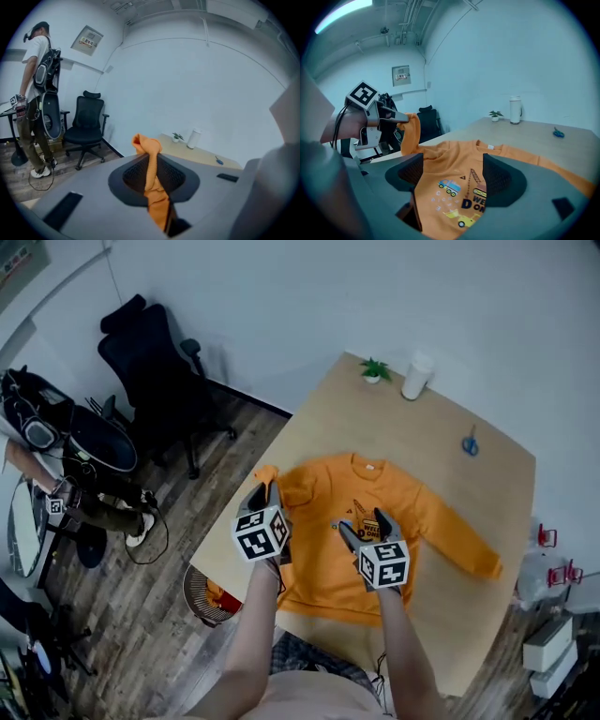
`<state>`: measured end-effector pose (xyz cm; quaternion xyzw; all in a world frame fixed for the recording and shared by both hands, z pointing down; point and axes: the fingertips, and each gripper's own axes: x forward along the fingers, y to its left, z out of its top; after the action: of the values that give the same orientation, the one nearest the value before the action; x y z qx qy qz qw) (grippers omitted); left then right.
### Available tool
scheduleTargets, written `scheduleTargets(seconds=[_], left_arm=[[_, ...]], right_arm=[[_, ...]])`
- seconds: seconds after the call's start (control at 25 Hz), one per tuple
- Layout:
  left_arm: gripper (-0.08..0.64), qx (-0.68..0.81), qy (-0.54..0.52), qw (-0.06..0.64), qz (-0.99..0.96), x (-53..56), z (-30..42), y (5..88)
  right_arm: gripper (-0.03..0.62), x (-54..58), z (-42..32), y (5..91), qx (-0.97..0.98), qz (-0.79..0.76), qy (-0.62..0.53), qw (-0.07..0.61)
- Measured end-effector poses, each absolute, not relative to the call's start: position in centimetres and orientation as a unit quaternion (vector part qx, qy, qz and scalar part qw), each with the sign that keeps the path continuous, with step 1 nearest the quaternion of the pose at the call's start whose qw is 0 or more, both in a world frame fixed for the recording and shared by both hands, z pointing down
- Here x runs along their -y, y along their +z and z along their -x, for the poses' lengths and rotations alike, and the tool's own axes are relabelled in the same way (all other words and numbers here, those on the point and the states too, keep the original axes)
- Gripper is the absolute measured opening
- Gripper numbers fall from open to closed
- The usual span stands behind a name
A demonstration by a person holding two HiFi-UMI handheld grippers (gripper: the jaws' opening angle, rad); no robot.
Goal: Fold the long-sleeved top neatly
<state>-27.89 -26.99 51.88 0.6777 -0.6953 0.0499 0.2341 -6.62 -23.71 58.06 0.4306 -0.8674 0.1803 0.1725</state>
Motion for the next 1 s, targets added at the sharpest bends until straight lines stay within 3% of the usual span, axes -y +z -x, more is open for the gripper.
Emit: scheduleTargets(seconds=[0.52, 1.0], left_arm=[[0.044, 0.564, 0.08, 0.208, -0.795, 33.3, 9.1, 51.1], [0.044, 0.443, 0.169, 0.204, -0.857, 31.3, -4.1, 57.2]], right_arm=[[0.383, 23.0, -6.6, 58.5, 0.805, -0.533, 0.204, 0.161], [0.383, 21.8, -13.8, 59.8, 0.765, -0.585, 0.226, 0.15]])
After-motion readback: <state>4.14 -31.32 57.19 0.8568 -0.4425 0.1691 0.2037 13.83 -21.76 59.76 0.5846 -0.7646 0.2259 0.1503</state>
